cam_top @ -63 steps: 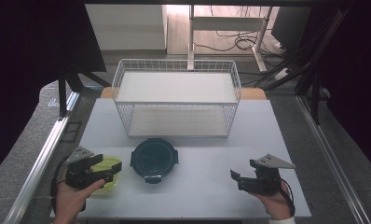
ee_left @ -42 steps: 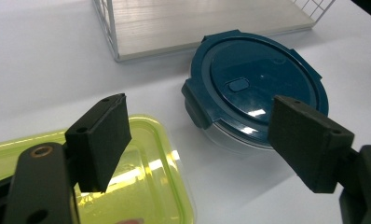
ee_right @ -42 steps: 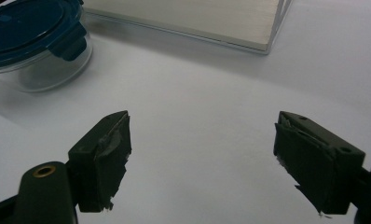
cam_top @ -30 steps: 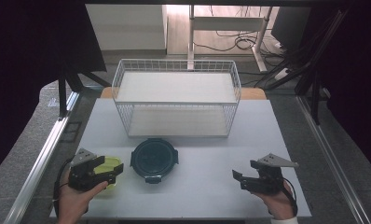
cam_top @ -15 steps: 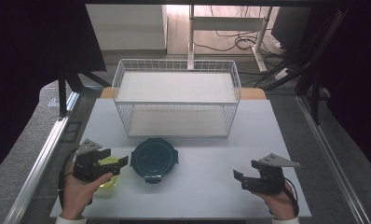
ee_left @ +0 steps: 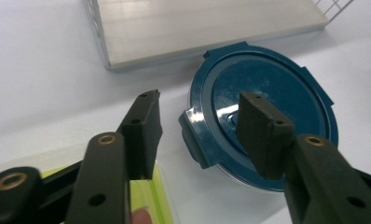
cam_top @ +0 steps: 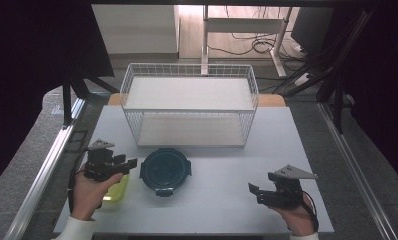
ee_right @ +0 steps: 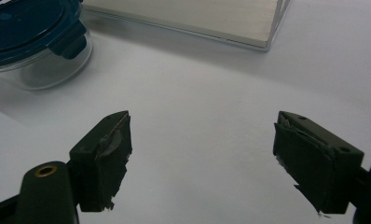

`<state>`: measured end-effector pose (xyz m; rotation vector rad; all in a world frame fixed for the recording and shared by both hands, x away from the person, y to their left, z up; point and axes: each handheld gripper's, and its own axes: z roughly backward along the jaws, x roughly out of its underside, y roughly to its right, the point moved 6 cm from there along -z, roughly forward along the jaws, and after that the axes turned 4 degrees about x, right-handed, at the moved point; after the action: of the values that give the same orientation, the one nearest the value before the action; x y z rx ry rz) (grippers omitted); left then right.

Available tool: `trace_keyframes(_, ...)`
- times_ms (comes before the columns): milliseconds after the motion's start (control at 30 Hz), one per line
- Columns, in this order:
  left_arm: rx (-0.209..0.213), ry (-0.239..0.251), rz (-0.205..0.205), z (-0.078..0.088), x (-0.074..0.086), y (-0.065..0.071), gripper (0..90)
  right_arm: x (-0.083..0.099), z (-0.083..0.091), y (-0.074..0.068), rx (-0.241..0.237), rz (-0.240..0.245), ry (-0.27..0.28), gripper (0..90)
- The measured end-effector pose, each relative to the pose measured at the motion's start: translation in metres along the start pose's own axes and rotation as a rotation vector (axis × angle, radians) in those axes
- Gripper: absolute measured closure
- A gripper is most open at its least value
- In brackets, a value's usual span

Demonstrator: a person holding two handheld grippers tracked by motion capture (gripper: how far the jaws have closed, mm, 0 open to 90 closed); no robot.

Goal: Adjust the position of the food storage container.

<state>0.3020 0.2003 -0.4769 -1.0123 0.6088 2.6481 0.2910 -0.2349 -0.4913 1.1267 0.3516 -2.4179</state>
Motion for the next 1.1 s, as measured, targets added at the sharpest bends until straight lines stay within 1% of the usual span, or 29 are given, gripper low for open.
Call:
trace_keyframes(67, 0.001, -0.009, 0.002, -0.002, 0.000, -0.001, 52.0, 0.000, 0.000, 0.000, 0.000, 0.001, -0.001, 19.0)
trace_keyframes(100, 0.003, -0.017, 0.006, -0.005, -0.001, -0.003, 54.6, 0.001, -0.001, 0.000, 0.001, 0.001, -0.004, 18.9)
trace_keyframes(133, 0.006, -0.037, 0.013, -0.010, -0.001, -0.005, 56.1, 0.001, -0.001, 0.000, 0.001, 0.001, -0.005, 18.9)
trace_keyframes(167, 0.006, -0.037, 0.013, -0.010, -0.001, -0.005, 58.0, 0.001, -0.001, 0.000, 0.001, 0.001, -0.005, 18.8)
trace_keyframes(200, 0.008, -0.045, 0.015, -0.012, -0.002, -0.006, 58.0, 0.001, -0.001, 0.000, 0.001, 0.001, -0.005, 18.8)
trace_keyframes(233, 0.012, -0.052, 0.020, -0.014, -0.002, -0.007, 60.1, 0.001, -0.001, 0.000, 0.001, 0.001, -0.005, 18.8)
trace_keyframes(267, 0.015, -0.067, 0.029, -0.018, -0.003, -0.009, 65.7, 0.001, -0.001, 0.000, 0.002, 0.001, -0.004, 18.8)
trace_keyframes(300, 0.015, -0.067, 0.029, -0.018, -0.003, -0.009, 69.7, 0.001, -0.001, 0.000, 0.001, 0.001, -0.004, 18.8)
trace_keyframes(333, 0.024, -0.086, 0.037, -0.022, -0.002, -0.012, 73.2, 0.001, -0.002, 0.000, 0.002, 0.001, -0.004, 18.8)
trace_keyframes(367, 0.024, -0.086, 0.037, -0.022, -0.002, -0.012, 76.0, 0.001, -0.002, 0.000, 0.002, 0.001, -0.004, 18.8)
trace_keyframes(400, 0.030, -0.094, 0.037, -0.025, -0.002, -0.012, 76.0, 0.001, -0.002, 0.000, 0.002, 0.002, -0.005, 18.8)
trace_keyframes(467, 0.023, -0.115, 0.036, -0.031, -0.002, -0.015, 81.8, 0.001, -0.001, 0.001, 0.003, -0.001, -0.006, 18.7)
trace_keyframes(500, 0.023, -0.115, 0.036, -0.031, -0.002, -0.015, 83.4, 0.001, -0.001, 0.001, 0.003, -0.001, -0.006, 18.7)
trace_keyframes(533, 0.019, -0.117, 0.039, -0.033, -0.002, -0.015, 83.4, 0.001, -0.001, 0.002, 0.003, -0.004, -0.004, 18.7)
trace_keyframes(633, 0.012, -0.143, 0.035, -0.038, 0.000, -0.016, 87.4, 0.002, -0.001, 0.003, 0.006, -0.005, -0.006, 18.7)
trace_keyframes(667, 0.004, -0.161, 0.032, -0.042, 0.001, -0.017, 88.8, 0.002, -0.001, 0.002, 0.006, -0.006, -0.007, 18.7)
trace_keyframes(700, -0.002, -0.165, 0.032, -0.044, 0.001, -0.018, 89.3, 0.002, -0.001, 0.002, 0.006, -0.004, -0.007, 18.7)
trace_keyframes(833, -0.013, -0.185, 0.030, -0.048, 0.003, -0.020, 89.7, 0.002, -0.002, 0.001, 0.006, -0.001, -0.011, 18.7)
trace_keyframes(933, -0.015, -0.210, 0.025, -0.054, 0.006, -0.021, 89.8, 0.002, -0.003, 0.002, 0.010, -0.003, -0.012, 18.7)
trace_keyframes(967, -0.015, -0.210, 0.025, -0.054, 0.006, -0.021, 89.8, 0.002, -0.003, 0.002, 0.010, -0.003, -0.012, 18.7)
trace_keyframes(1000, -0.015, -0.220, 0.017, -0.055, 0.008, -0.021, 89.8, 0.003, -0.003, 0.003, 0.013, -0.003, -0.014, 18.7)
trace_keyframes(1100, -0.014, -0.231, 0.017, -0.058, 0.010, -0.020, 89.8, 0.003, -0.003, 0.003, 0.013, -0.004, -0.016, 18.7)
